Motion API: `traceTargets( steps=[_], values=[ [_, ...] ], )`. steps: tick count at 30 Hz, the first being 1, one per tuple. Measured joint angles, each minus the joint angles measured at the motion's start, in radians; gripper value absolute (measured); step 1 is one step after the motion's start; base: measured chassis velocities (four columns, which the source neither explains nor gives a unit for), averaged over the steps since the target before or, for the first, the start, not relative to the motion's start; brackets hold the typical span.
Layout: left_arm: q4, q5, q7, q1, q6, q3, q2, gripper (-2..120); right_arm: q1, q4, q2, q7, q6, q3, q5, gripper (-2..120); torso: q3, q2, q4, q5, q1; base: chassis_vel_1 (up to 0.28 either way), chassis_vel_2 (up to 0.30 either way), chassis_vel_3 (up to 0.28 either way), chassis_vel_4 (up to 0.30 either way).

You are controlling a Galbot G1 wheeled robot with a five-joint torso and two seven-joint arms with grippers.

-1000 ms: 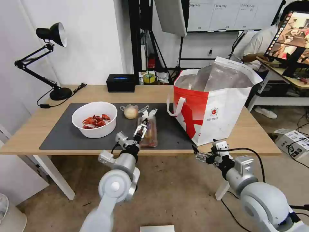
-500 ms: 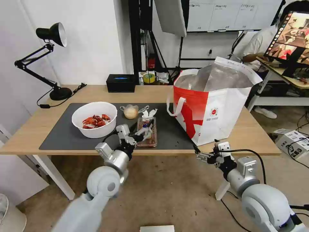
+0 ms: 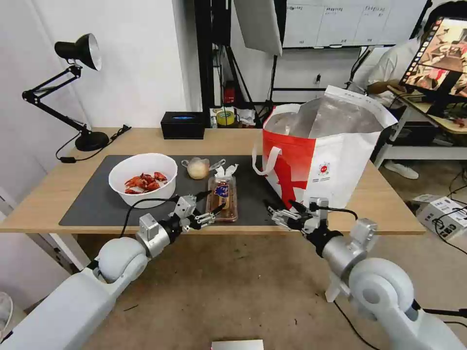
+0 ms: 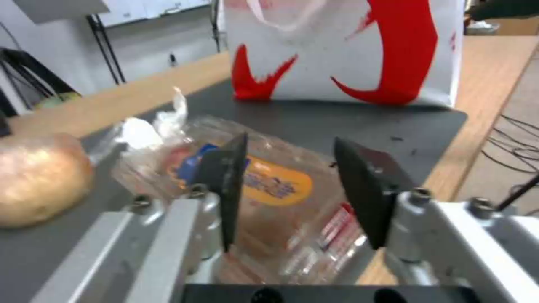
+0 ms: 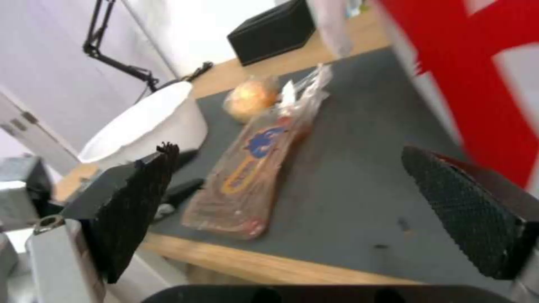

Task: Pick up the trash from the table and place it into the takeout bag.

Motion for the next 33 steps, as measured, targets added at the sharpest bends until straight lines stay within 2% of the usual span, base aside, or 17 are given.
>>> traceTargets(
  steps=[5,6,8,10,11,18,20,21,24,28,33],
  values=[
    [0.030,-0.022,0.005,-0.023,-0.002,0.044,0.003,22,0.049,-0.043,0.038,0.014,0.008,-0.059,0.027,100,0.000,0.000,0.0000,0.0001,0.000,0.000,0.000,0.000,0.000],
    [0.030,-0.022,0.005,-0.023,-0.002,0.044,0.003,22,0.049,-0.043,0.038,0.014,0.008,-0.059,0.027,100,0.000,0.000,0.0000,0.0001,0.000,0.000,0.000,0.000,0.000],
    [0.037,-0.025,0.008,-0.027,-0.005,0.053,0.002,11,0.091,-0.068,0.055,0.036,0.009,-0.087,0.046,100,0.000,0.000,0.0000,0.0001,0.000,0.000,0.000,0.000,0.000],
    [0.038,-0.025,0.008,-0.027,-0.008,0.054,0.002,7,0.108,-0.078,0.061,0.044,0.009,-0.096,0.055,100,0.000,0.000,0.0000,0.0001,0.000,0.000,0.000,0.000,0.000],
    [0.038,-0.026,0.008,-0.027,-0.011,0.054,0.002,1,0.129,-0.091,0.068,0.059,0.009,-0.105,0.070,100,0.000,0.000,0.0001,0.0001,0.000,0.000,0.000,0.000,0.000],
    [0.039,-0.029,0.007,-0.027,-0.015,0.057,-0.001,0,0.269,-0.180,0.097,0.169,-0.034,-0.163,0.200,100,0.000,0.000,0.0000,0.0001,0.000,0.000,0.000,0.000,0.000],
    [0.038,-0.029,0.007,-0.021,-0.015,0.057,-0.002,0,0.330,-0.211,0.113,0.246,-0.086,-0.189,0.281,100,0.000,0.000,0.0000,0.0001,0.000,0.000,0.000,0.000,0.000],
    [0.038,-0.029,0.007,-0.021,-0.015,0.057,-0.002,0,0.330,-0.211,0.113,0.246,-0.086,-0.189,0.281,100,0.000,0.000,0.0000,0.0001,0.000,0.000,0.000,0.000,0.000],
    [0.037,-0.029,0.005,-0.008,-0.019,0.041,-0.002,0,0.424,-0.264,0.155,0.377,-0.191,-0.216,0.433,100,0.000,0.000,0.0001,0.0000,0.000,0.000,0.000,0.000,0.000],
    [0.035,-0.029,0.004,-0.001,-0.024,0.030,0.000,0,0.495,-0.316,0.192,0.449,-0.237,-0.243,0.495,100,0.000,0.000,0.0001,0.0000,0.000,0.000,0.000,0.000,0.000],
    [0.034,-0.029,0.005,0.006,-0.027,0.023,0.000,0,0.567,-0.375,0.227,0.519,-0.268,-0.279,0.509,100,0.000,0.000,0.0002,0.0000,0.000,0.000,0.000,0.000,0.000]
  ],
)
